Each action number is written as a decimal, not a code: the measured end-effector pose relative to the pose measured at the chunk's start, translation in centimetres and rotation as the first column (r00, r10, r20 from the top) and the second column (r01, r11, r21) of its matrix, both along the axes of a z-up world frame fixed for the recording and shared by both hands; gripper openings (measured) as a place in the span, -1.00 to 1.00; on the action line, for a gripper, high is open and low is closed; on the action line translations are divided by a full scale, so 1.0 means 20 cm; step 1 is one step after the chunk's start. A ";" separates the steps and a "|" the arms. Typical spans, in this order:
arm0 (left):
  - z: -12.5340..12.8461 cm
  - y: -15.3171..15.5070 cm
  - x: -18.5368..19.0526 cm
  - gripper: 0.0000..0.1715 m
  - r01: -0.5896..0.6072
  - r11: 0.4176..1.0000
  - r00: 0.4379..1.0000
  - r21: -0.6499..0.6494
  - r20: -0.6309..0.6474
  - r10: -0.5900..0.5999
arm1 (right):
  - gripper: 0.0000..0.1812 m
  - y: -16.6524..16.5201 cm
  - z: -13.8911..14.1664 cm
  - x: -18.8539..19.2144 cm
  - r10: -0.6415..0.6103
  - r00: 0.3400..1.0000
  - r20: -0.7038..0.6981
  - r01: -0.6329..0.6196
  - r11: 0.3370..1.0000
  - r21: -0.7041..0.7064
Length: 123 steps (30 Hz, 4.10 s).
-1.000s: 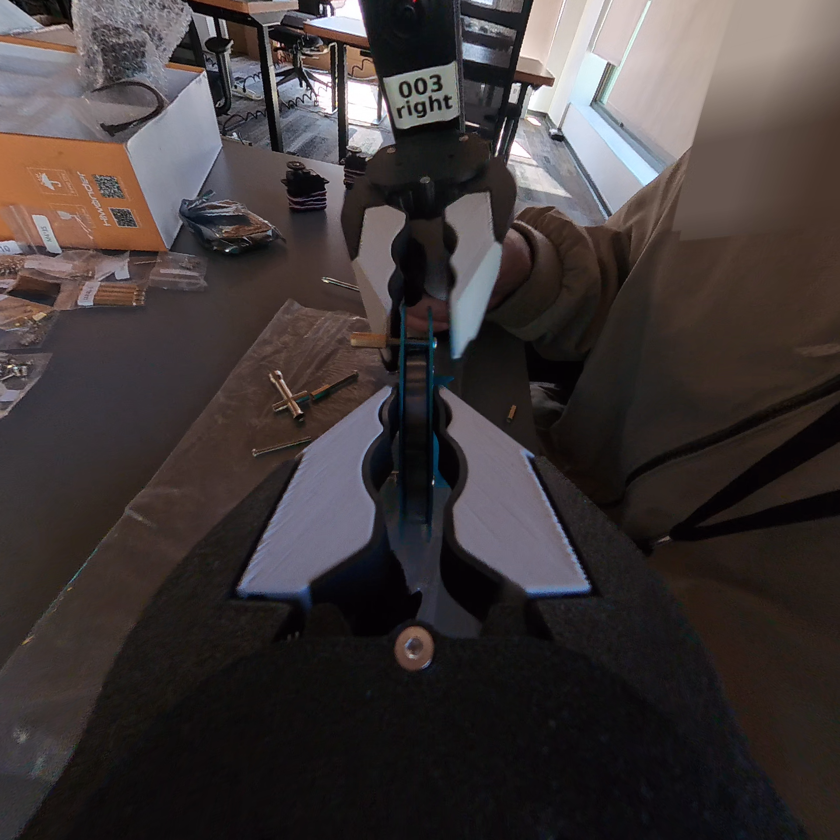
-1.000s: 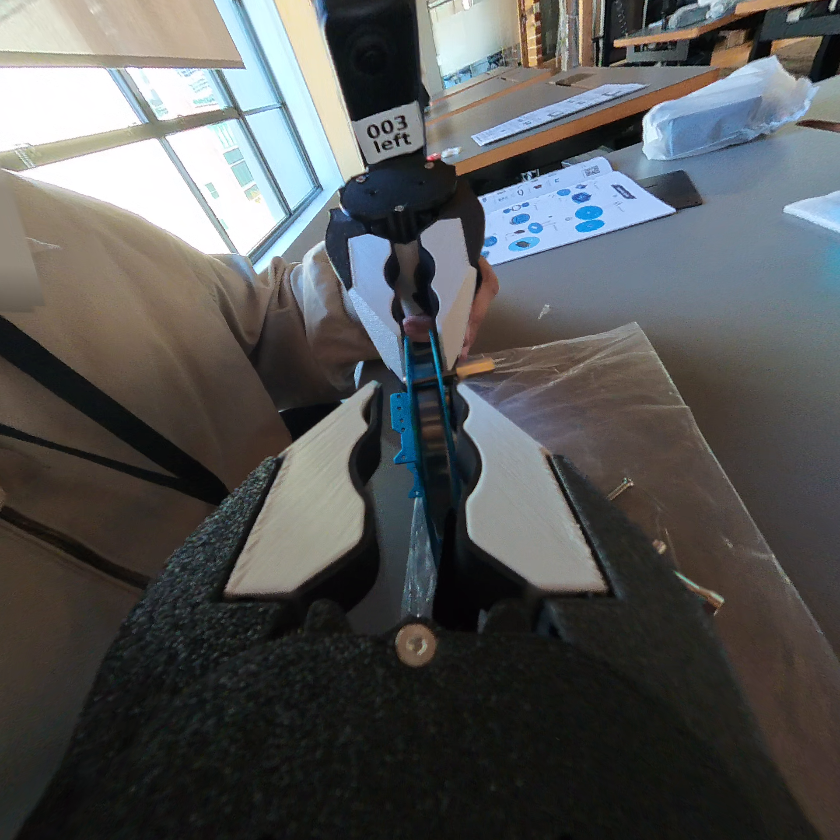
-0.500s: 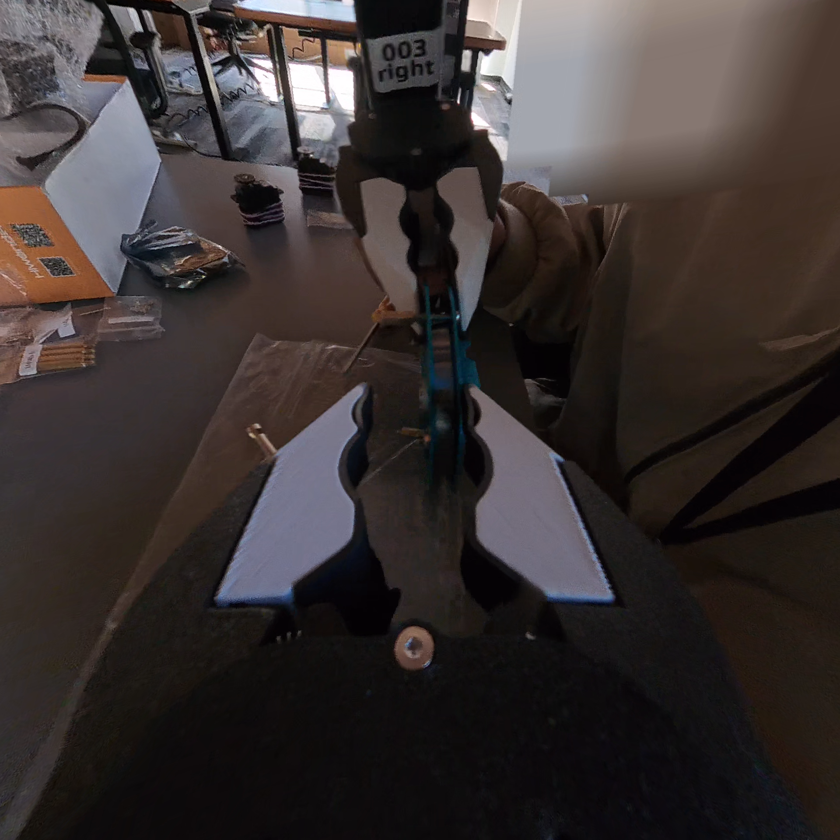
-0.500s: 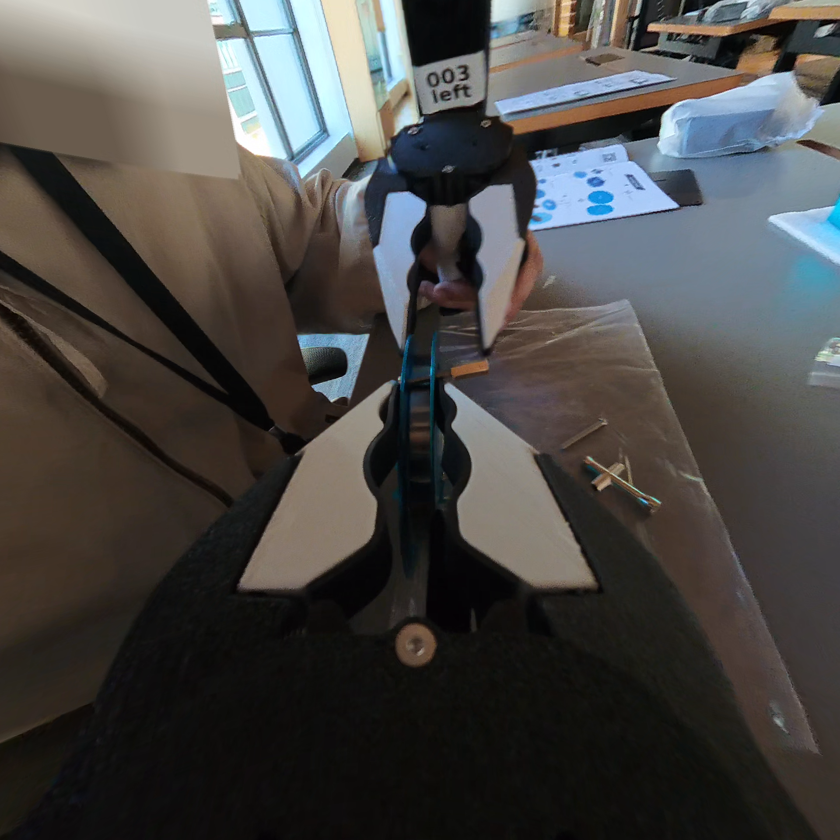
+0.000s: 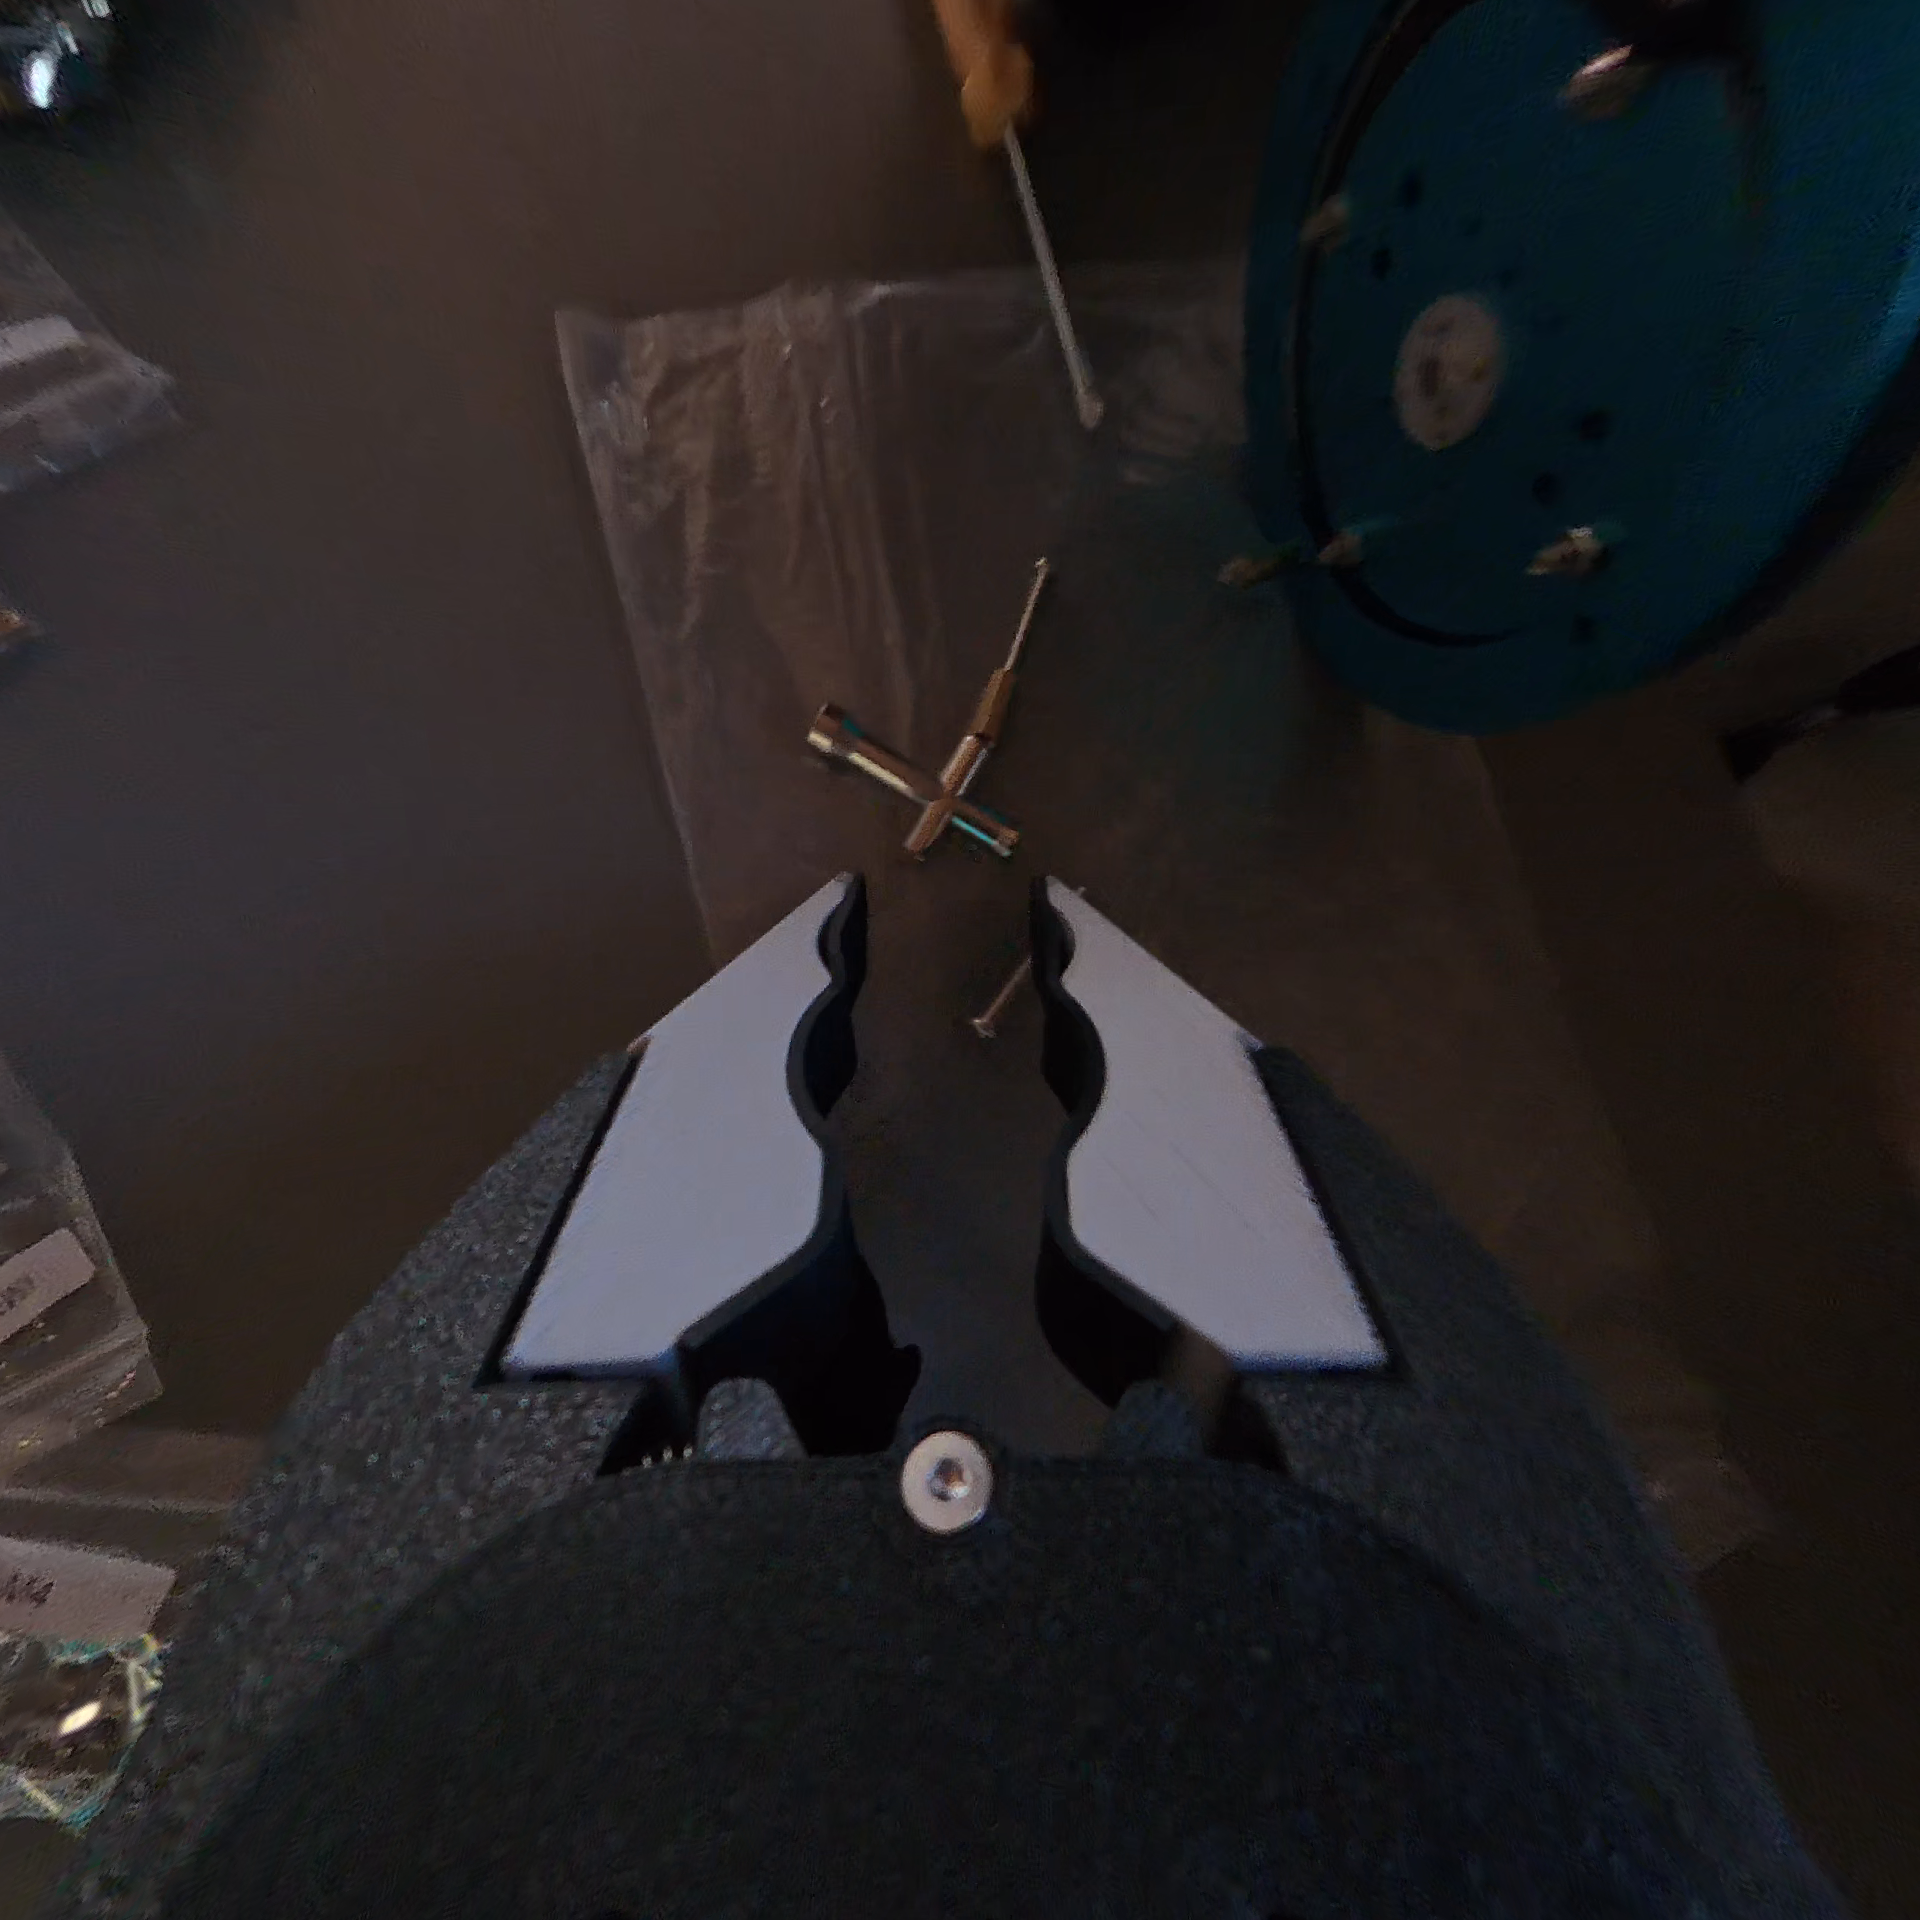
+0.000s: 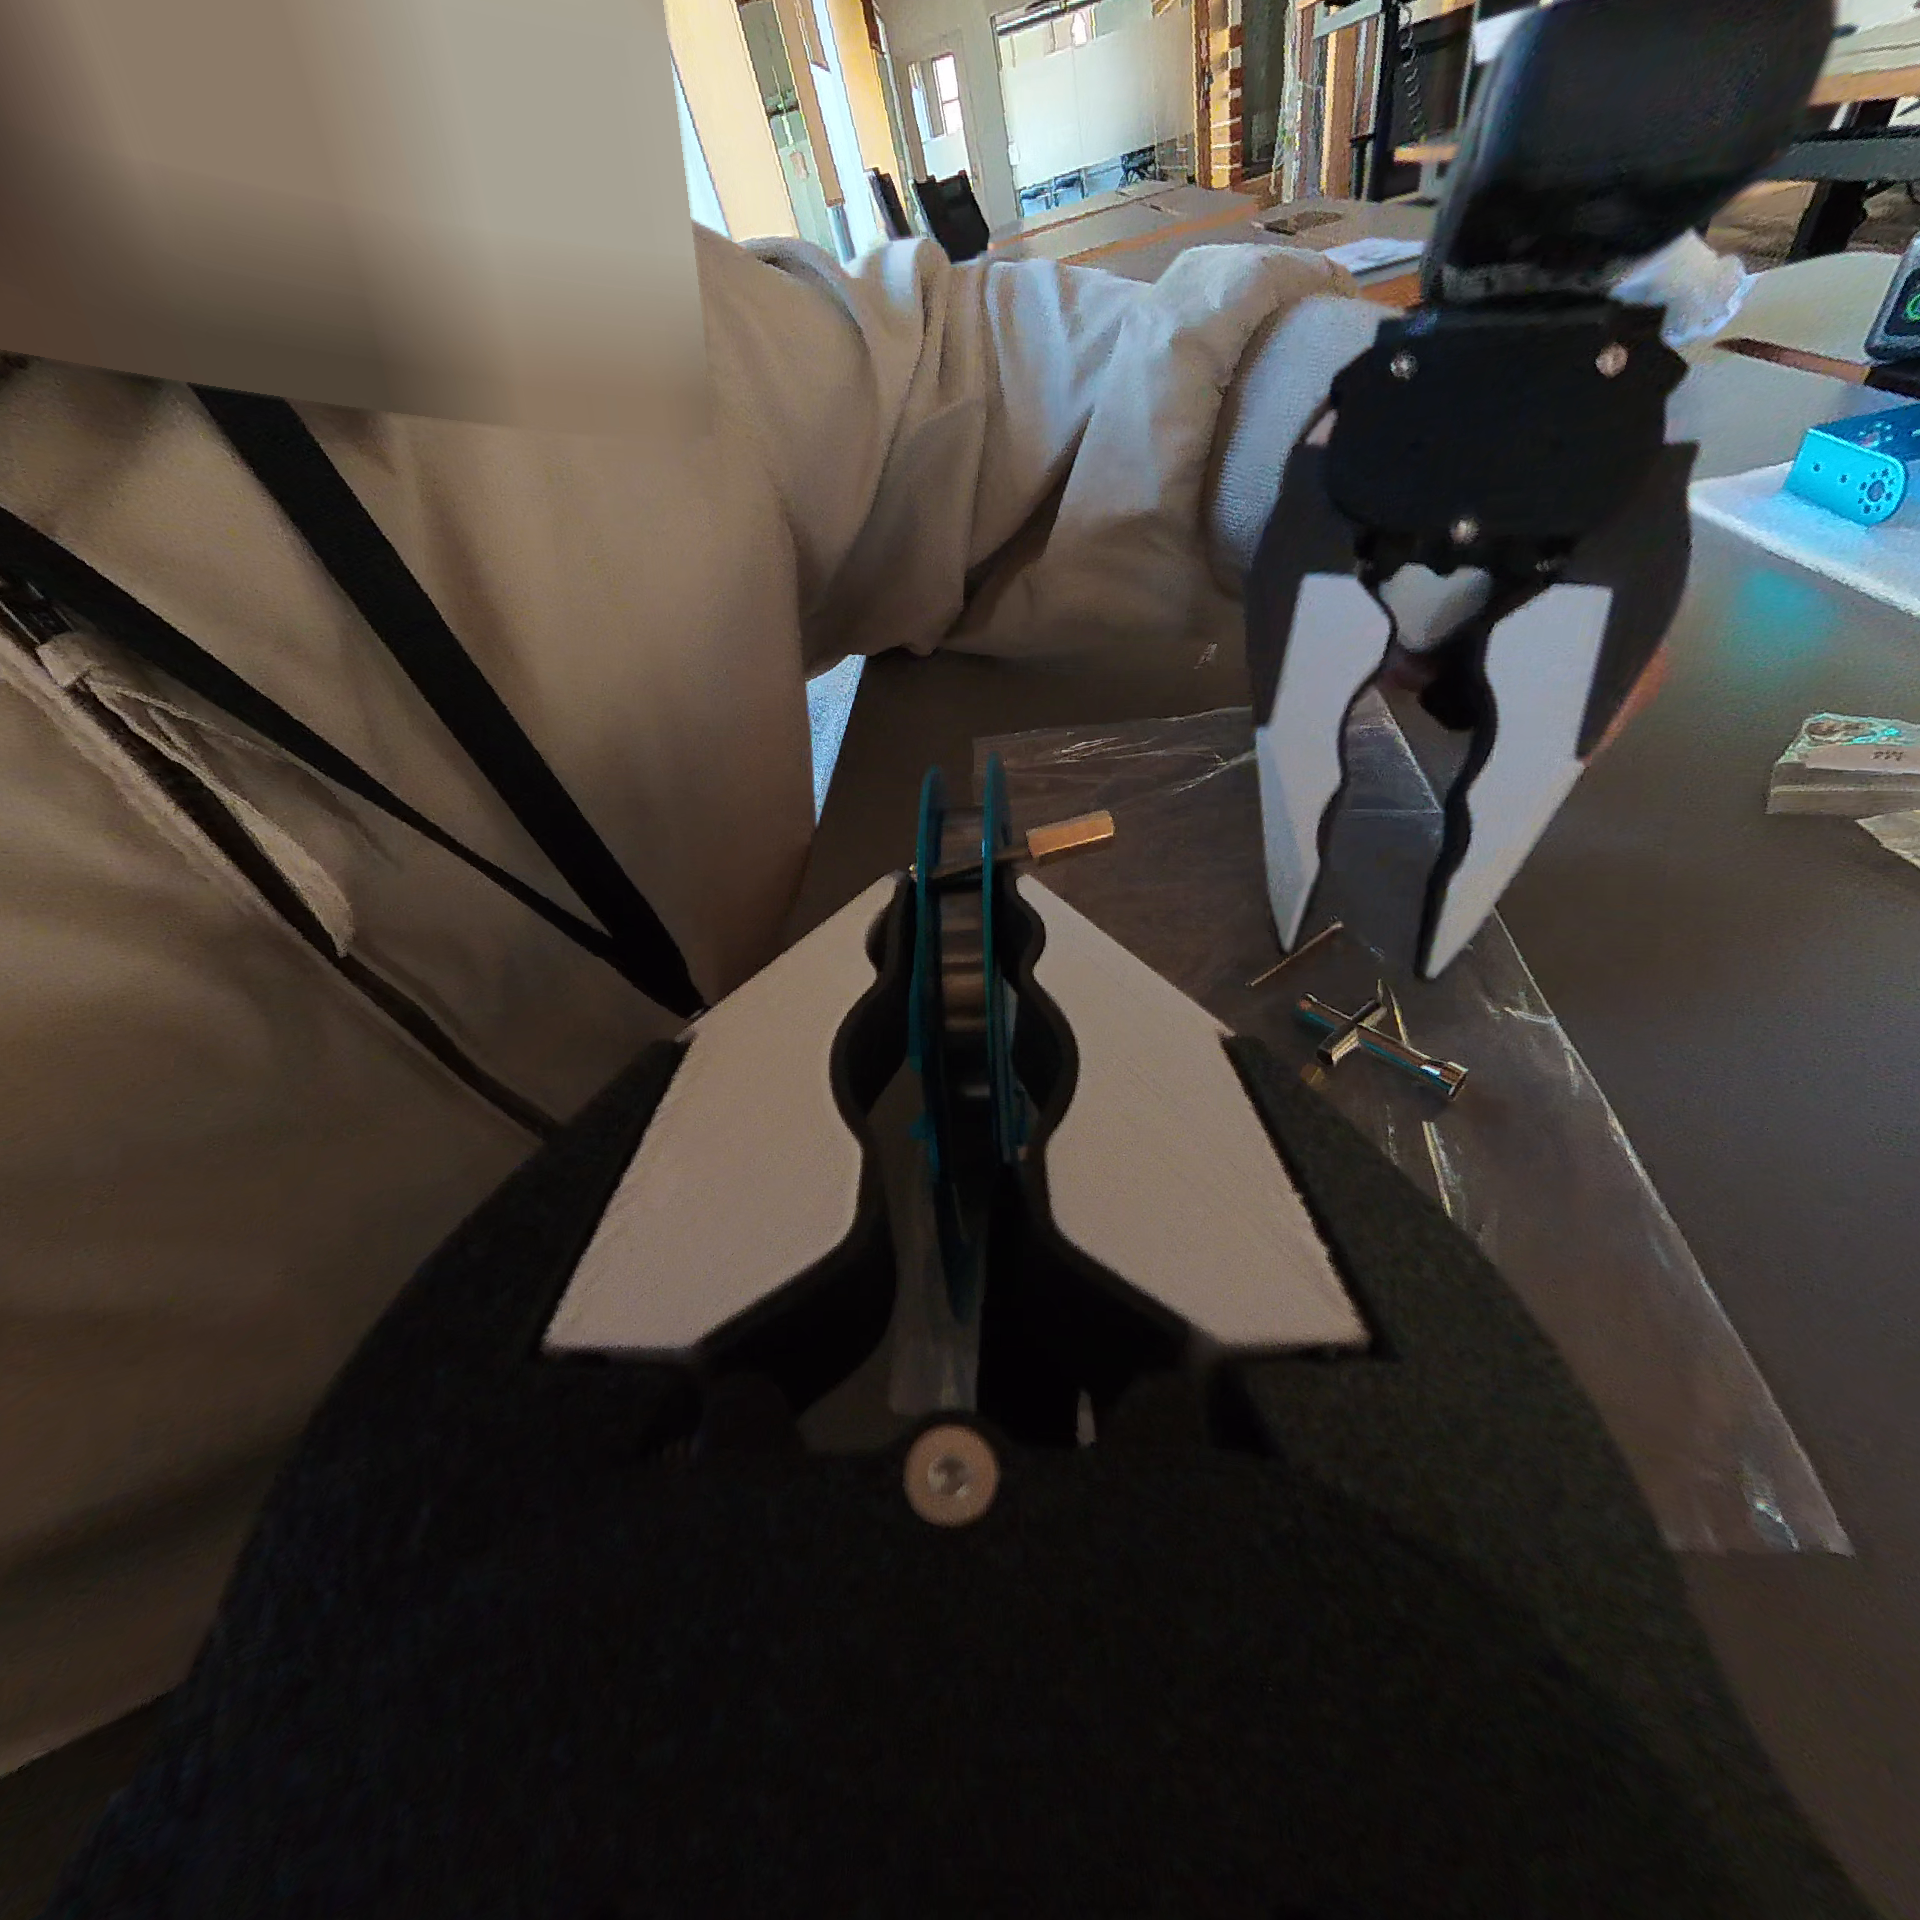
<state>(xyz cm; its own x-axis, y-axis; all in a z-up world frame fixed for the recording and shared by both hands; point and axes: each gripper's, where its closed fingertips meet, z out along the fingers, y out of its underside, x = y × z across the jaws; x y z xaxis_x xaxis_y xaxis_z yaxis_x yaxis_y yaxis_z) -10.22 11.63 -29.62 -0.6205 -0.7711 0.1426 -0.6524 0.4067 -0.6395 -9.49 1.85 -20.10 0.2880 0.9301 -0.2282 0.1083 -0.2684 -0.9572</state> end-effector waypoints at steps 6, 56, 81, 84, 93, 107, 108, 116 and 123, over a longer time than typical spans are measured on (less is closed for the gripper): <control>0.03 -0.24 0.02 -0.65 0.067 0.988 0.997 -0.142 -0.026 -0.071 | -0.85 0.01 0.00 0.00 -0.006 1.000 -0.008 0.006 1.000 -0.011; 0.11 0.27 -0.29 -0.65 -0.114 0.990 0.958 0.077 0.272 0.089 | -0.84 -0.03 0.00 -0.01 0.036 0.999 -0.029 -0.037 0.999 -0.015; 0.49 -0.05 -0.35 -0.92 -0.048 0.948 0.861 -0.313 0.469 0.199 | -0.86 0.08 0.10 -0.12 0.575 0.818 0.012 -0.561 0.802 -0.206; 0.49 -0.07 -0.33 -0.93 -0.076 0.928 0.845 -0.365 0.471 0.254 | -0.86 0.12 0.13 -0.15 0.683 0.712 -0.164 -0.699 0.668 -0.256; 0.55 -0.14 -0.31 -0.93 -0.027 0.894 0.790 -0.448 0.538 0.294 | -0.86 0.12 0.18 -0.18 0.734 0.534 -0.420 -0.845 0.486 -0.225; 0.48 -0.21 -0.32 -0.93 0.008 0.929 0.816 -0.371 0.540 0.208 | -0.85 0.09 0.11 -0.20 0.749 0.545 -0.377 -0.837 0.466 -0.286; 0.48 -0.21 -0.32 -0.94 0.010 0.929 0.819 -0.371 0.536 0.206 | -0.85 0.09 0.10 -0.21 0.749 0.545 -0.377 -0.837 0.465 -0.287; 0.44 -0.23 -0.33 -0.94 0.023 0.924 0.856 -0.382 0.485 0.179 | -0.85 0.08 0.07 -0.21 0.755 0.548 -0.360 -0.828 0.428 -0.363; 0.40 -0.28 -0.38 -0.95 0.080 0.855 0.937 -0.513 0.331 0.110 | -0.85 0.02 0.00 -0.24 0.814 0.551 -0.184 -0.796 0.447 -0.408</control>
